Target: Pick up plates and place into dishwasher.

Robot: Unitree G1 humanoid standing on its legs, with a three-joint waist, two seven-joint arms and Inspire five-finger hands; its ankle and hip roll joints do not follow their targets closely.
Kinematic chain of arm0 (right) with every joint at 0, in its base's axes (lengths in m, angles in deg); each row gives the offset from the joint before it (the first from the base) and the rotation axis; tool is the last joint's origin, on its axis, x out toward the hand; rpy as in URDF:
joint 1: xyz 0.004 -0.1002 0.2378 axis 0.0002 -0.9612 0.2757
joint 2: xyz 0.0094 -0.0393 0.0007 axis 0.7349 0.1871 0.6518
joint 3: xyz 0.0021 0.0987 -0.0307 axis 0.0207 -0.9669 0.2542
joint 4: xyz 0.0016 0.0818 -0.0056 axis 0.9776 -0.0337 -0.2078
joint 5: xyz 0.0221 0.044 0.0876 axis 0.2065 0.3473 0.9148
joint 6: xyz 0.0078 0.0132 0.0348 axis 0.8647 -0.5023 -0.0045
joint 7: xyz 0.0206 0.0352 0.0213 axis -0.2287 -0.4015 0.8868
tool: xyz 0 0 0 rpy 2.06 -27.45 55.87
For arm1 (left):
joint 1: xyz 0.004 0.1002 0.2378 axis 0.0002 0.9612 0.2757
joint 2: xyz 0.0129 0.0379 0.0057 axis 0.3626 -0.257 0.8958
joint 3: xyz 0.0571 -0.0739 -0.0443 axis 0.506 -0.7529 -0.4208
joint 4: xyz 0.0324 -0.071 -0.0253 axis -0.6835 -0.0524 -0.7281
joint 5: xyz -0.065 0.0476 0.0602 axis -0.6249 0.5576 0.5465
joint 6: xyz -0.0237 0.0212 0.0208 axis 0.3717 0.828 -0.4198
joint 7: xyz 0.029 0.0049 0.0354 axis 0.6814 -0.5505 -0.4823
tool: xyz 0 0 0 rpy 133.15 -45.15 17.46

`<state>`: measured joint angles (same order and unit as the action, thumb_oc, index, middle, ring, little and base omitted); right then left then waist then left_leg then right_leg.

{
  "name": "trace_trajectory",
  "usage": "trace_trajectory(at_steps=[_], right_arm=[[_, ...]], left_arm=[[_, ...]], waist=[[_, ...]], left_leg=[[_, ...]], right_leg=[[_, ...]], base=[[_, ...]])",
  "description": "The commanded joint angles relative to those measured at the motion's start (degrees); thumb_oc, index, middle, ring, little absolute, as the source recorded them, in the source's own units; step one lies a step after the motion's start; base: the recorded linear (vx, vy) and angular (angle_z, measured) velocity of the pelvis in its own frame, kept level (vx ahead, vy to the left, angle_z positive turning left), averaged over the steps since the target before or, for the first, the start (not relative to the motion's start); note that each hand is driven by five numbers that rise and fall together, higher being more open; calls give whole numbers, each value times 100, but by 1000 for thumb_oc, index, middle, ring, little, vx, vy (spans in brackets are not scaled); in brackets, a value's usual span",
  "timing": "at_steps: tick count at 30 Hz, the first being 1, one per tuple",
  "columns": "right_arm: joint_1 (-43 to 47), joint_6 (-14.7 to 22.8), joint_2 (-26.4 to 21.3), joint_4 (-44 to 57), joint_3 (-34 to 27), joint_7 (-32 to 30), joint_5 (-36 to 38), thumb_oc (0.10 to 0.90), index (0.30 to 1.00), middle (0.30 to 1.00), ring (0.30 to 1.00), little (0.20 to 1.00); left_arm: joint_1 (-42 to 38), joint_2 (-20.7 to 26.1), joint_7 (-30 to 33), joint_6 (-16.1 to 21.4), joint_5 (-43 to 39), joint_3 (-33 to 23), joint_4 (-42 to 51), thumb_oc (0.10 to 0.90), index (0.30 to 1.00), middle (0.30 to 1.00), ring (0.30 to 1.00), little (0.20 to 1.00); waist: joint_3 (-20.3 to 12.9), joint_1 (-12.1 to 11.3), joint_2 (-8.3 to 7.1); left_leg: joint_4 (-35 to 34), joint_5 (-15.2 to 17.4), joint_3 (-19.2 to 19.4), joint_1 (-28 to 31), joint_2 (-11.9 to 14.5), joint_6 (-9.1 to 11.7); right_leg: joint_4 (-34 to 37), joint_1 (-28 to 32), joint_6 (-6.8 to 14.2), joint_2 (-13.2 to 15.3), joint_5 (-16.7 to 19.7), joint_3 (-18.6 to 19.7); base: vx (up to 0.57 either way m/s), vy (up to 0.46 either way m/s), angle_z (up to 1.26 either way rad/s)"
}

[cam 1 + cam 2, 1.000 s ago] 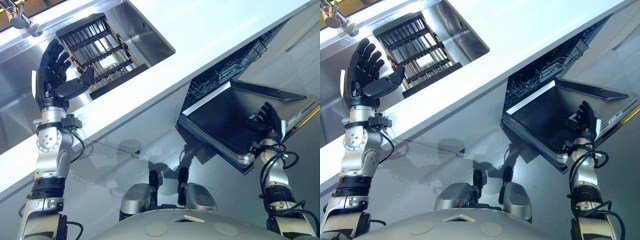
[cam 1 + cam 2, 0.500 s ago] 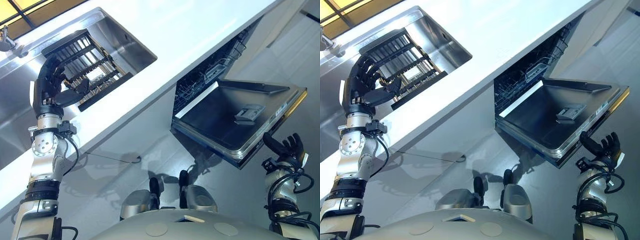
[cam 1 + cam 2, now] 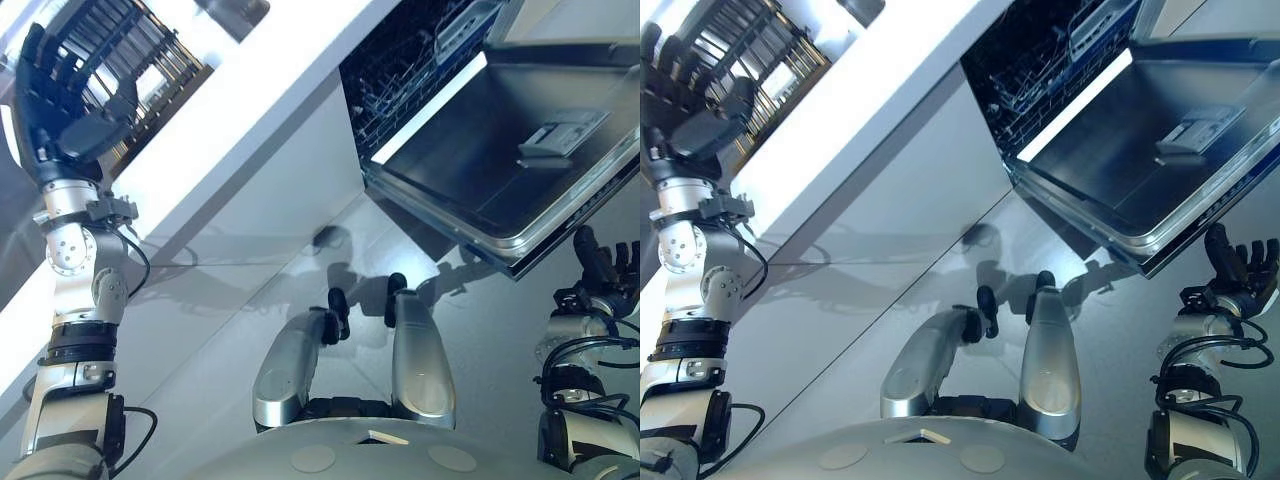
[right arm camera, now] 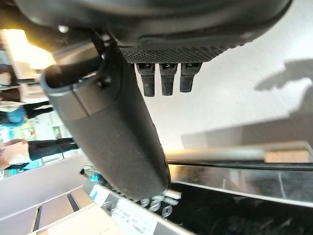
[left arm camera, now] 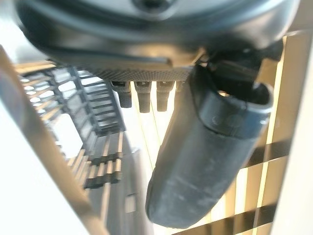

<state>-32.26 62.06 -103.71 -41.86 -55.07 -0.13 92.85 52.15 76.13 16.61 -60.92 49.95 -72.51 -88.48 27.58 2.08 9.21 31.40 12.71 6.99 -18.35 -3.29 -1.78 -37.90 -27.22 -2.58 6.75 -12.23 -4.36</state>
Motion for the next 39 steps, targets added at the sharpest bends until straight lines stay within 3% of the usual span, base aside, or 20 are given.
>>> trace_trajectory(at_steps=[1, 4, 8, 13, 17, 22, 30, 34, 39], right_arm=[[212, -165, -374, -135, -92, 1245, 849, 800, 900, 900, 900, 900], [319, -349, -290, -305, -22, 1572, 1143, 800, 900, 900, 900, 900], [440, -960, -145, -180, 183, 2673, 1771, 800, 900, 900, 900, 900], [444, -2049, 206, 1024, 870, 4482, 2241, 800, 900, 900, 900, 900], [505, -2519, 414, 2197, 1552, 5088, 2175, 800, 900, 900, 900, 900], [1031, -2672, 631, 3559, 2263, 4440, 1582, 800, 900, 900, 900, 900], [1859, -2958, 905, 4409, 3059, 3985, 793, 800, 900, 900, 900, 900], [2124, -2959, 989, 4647, 3335, 3834, 682, 800, 900, 900, 900, 900], [2342, -2608, 1172, 4729, 3560, 3208, 486, 800, 900, 900, 900, 900]], left_arm=[[49, -341, -132, 454, -545, 40, 184, 800, 900, 900, 900, 900], [10, -345, -171, 443, -807, 19, 277, 800, 900, 900, 900, 900], [76, -403, -250, 515, -972, -50, 282, 800, 900, 900, 900, 900], [205, -429, -452, 645, -1061, -158, 267, 800, 900, 900, 900, 900], [188, -361, -484, 737, -998, -125, 236, 800, 900, 900, 900, 900], [64, -344, -368, 786, -992, 40, 302, 800, 900, 900, 900, 900], [-132, -466, -368, 701, -984, 325, 206, 800, 900, 900, 900, 900], [-129, -500, -442, 708, -994, 417, 72, 800, 900, 900, 900, 900], [-67, -468, -651, 746, -1049, 390, -158, 800, 900, 900, 900, 900]], waist=[[-104, 90, 37], [-33, 24, 54], [39, -65, 76], [65, -168, 40], [46, -234, -52], [9, -340, -108], [-139, -562, -166], [-262, -667, -226], [-535, -845, -367]], left_leg=[[260, 26, -195, -614, -138, -7], [353, -24, -208, -839, -173, -4], [295, -122, -282, -910, -223, 29], [86, -258, -352, -864, -266, 55], [-49, -337, -378, -809, -253, 65], [-207, -402, -422, -666, -261, 80], [-365, -384, -548, -270, -368, 6], [-526, -403, -624, -57, -405, -38], [-941, -471, -736, 374, -400, -123]], right_leg=[[-781, -154, -192, -200, -777, -336], [-971, -371, -198, -148, -791, -323], [-1014, -453, -179, -103, -766, -330], [-856, -433, -124, -64, -670, -367], [-679, -354, -63, -22, -567, -432], [-478, -186, -45, 2, -497, -499], [-223, 251, -47, 81, -446, -581], [-42, 480, -16, 108, -398, -638], [419, 922, 89, 126, -246, -755]], base=[[-39, 37, -5], [-18, 25, 5], [2, 37, 3], [-4, 21, 0], [0, 0, 0], [8, 63, -11], [44, 96, -12], [69, 92, 14], [80, 86, 34]])
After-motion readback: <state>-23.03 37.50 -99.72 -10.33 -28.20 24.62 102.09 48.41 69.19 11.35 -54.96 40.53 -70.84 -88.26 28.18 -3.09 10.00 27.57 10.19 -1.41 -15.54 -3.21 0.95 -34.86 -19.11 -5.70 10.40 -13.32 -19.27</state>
